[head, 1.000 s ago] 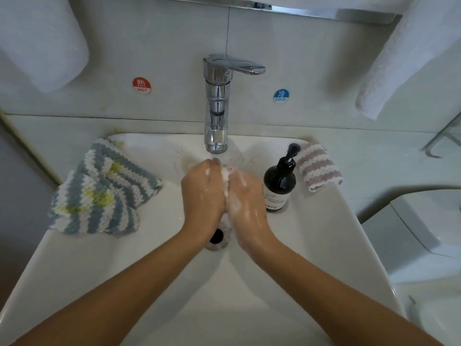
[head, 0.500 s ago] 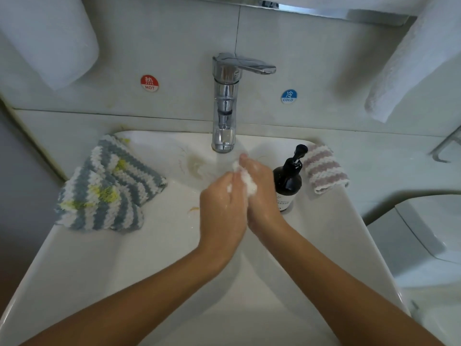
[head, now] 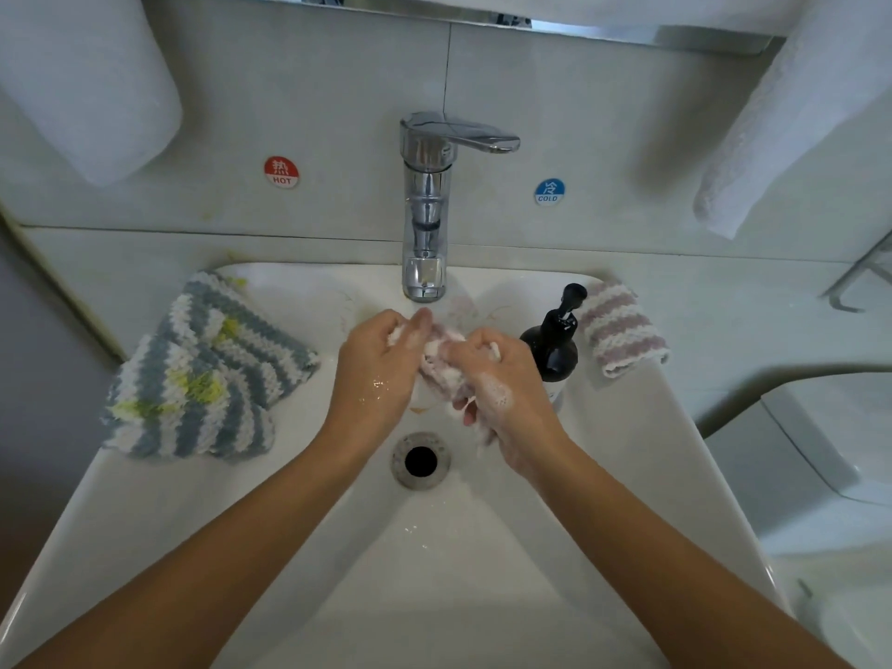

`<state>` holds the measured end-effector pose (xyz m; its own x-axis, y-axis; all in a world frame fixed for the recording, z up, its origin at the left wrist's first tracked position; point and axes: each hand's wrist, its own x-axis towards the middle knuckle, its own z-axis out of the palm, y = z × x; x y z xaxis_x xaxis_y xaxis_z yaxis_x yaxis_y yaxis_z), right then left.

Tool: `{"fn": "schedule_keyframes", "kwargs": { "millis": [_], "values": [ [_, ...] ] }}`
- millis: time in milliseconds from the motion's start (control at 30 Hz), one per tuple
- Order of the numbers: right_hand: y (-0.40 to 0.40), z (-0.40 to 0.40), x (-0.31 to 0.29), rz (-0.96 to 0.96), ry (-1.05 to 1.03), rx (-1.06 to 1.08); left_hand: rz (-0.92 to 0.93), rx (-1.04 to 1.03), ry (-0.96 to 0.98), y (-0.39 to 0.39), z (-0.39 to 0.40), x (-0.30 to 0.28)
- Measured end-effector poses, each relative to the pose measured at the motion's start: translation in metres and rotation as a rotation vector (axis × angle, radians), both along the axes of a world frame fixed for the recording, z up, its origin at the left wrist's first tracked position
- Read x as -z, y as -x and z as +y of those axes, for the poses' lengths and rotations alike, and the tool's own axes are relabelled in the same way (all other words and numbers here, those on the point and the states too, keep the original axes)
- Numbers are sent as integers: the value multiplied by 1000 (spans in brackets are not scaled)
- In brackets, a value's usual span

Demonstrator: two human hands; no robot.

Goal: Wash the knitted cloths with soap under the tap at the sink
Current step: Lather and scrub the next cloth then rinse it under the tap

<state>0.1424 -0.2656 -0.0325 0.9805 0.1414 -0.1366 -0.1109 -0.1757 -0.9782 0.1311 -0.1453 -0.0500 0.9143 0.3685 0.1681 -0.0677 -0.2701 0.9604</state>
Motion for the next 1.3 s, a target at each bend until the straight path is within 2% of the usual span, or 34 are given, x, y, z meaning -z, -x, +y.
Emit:
{"fn": "schedule_keyframes", "kwargs": {
  "millis": [133, 233, 267, 367, 500, 633, 700, 800, 933, 1100, 1300],
  "values": [
    [-7, -6, -3, -15, -27, 93, 184, 95, -77, -6, 9, -2],
    [-11, -13, -4, -42, -68, 187, 241, 67, -334, -5, 18, -1],
    [-11, -14, -6, -42, -78, 203, 243, 56, -356, -4, 19, -1],
    [-10, -15, -6, -70, -80, 165, 180, 28, -190, -3, 19, 2],
    [-6, -5, 4, -179, -50, 66, -23, -3, -24, 8, 0, 0],
    [5, 15, 4, -164, -196, -1, -41, -68, 174, 12, -23, -6],
    [7, 21, 2, -191, -251, 85, -60, -113, 234, 19, -39, -10],
    [3, 23, 2, -253, -275, 225, -97, -135, 258, 26, -55, -13],
    [24, 28, 12, -248, -250, 118, -69, -226, 376, 5, -35, -15],
    [1, 23, 10, -198, -195, 156, -101, -149, 286, 31, -52, -10],
    [17, 27, 19, -168, -175, 97, -82, -196, 284, 5, -33, -11]
  ]
}}
